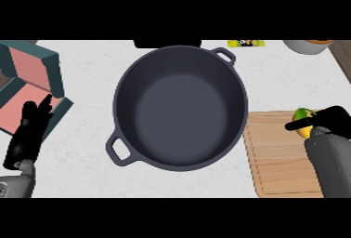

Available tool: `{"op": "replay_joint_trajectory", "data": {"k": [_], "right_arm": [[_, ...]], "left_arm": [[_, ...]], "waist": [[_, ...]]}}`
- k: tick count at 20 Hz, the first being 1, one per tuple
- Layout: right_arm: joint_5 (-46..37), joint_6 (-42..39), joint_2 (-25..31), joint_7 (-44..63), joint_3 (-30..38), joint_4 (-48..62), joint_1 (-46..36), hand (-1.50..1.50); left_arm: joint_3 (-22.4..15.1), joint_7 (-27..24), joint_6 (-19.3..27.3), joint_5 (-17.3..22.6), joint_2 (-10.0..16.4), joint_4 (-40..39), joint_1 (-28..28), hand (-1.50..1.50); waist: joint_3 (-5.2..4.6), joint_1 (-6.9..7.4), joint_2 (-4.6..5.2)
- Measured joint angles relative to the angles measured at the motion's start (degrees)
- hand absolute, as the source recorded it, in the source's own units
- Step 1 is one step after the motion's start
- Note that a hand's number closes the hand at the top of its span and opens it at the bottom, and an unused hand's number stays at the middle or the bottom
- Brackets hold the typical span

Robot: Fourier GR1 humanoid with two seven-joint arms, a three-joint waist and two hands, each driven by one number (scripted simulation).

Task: Pick the lemon from the cutting board and place it in the pot

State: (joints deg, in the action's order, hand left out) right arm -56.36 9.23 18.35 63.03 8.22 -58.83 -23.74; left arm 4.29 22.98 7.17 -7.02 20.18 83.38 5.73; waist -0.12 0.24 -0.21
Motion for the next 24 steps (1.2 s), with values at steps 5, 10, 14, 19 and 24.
{"op": "replay_joint_trajectory", "data": {"k": [5,10,14,19,24], "right_arm": [[-2.8,-2.8,-4.9,-3.7,-9.8,-13.4,9.4,1.50],[-7.8,-5.6,-7.2,-6.4,-22.7,-27.0,19.8,1.50],[-14.2,-7.4,-5.8,-4.6,-30.1,-41.9,28.1,1.50],[-23.5,-9.1,-3.7,-3.9,-36.1,-61.9,31.3,1.50],[-33.8,-13.1,-4.2,-3.8,-43.0,-78.7,29.4,1.50]], "left_arm": [[1.0,0.1,-0.3,0.3,0.4,0.5,-2.1,0.00],[2.2,-0.3,0.0,0.4,0.9,-0.1,-3.3,0.00],[2.6,-0.8,0.1,0.4,1.0,-0.1,-4.2,0.00],[2.6,-1.0,0.2,0.4,0.6,0.3,-4.7,0.00],[2.5,-0.9,-0.6,0.7,0.8,0.7,-3.9,0.00]], "waist": [[-0.27,-1.60,-0.84],[-0.56,-3.41,-1.63],[-0.35,-4.20,-1.54],[-0.26,-3.96,-1.45],[-0.21,-2.82,-1.07]]}}
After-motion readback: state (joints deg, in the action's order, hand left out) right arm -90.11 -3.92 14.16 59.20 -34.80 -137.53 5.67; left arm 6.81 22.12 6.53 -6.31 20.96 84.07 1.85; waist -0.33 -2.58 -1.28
